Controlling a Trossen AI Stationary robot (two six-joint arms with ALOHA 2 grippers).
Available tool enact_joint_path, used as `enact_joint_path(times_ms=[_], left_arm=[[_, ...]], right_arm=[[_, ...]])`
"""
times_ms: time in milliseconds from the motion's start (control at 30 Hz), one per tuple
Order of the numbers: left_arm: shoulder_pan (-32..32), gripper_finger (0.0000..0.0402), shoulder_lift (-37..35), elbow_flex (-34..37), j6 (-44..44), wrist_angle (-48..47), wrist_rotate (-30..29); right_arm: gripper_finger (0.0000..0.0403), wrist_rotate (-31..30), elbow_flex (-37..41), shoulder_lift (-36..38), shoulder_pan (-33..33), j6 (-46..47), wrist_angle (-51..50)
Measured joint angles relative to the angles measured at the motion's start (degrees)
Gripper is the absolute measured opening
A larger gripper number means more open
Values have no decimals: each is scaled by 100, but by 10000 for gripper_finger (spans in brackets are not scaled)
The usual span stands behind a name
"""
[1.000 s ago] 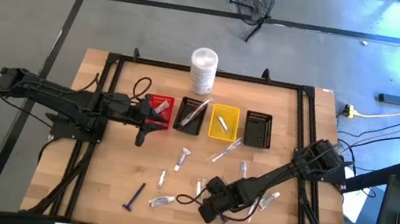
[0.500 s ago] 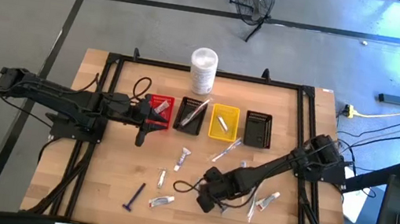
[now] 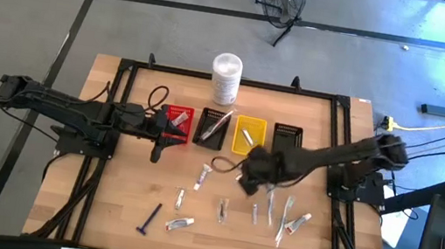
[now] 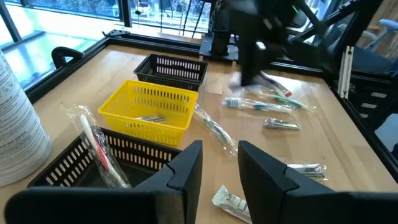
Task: Pick & Place Travel size toiletries
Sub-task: Put the razor into the right black basket
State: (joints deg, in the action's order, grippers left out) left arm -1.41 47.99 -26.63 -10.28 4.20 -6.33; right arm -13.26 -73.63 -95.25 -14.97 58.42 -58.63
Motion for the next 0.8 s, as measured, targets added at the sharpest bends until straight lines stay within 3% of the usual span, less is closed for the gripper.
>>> enact_joint_path(times_ms=[300,500,800], left_arm=[[-2,98,0,0,-9,31,47],[-2,98,0,0,-156,30,153],[-2,98,0,0,-118,29,153]], right_arm=[[32,-1201,-4,657,1003,-346,-1333],[27,-1243,98,582,1429,-630,-1330],[27,-1084,1365,609,1847,-652,-478]])
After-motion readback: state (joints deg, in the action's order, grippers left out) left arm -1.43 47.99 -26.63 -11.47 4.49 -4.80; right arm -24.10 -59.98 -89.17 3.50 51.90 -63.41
